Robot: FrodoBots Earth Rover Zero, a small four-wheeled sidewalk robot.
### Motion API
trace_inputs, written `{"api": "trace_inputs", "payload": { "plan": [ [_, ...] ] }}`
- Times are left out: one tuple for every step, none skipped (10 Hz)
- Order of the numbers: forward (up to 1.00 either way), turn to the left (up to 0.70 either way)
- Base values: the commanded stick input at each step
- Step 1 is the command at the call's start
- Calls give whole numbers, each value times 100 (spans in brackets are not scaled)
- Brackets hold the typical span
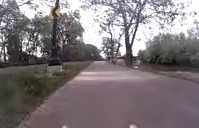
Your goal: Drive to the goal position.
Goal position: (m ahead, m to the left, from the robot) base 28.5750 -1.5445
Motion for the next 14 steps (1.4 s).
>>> {"api": "trace_inputs", "payload": {
  "plan": [
    [100,0],
    [100,0],
    [100,2],
    [100,35],
    [100,40],
    [100,17],
    [100,0],
    [100,0],
    [100,0],
    [100,0],
    [100,0],
    [100,0],
    [100,0],
    [100,0]
  ]
}}
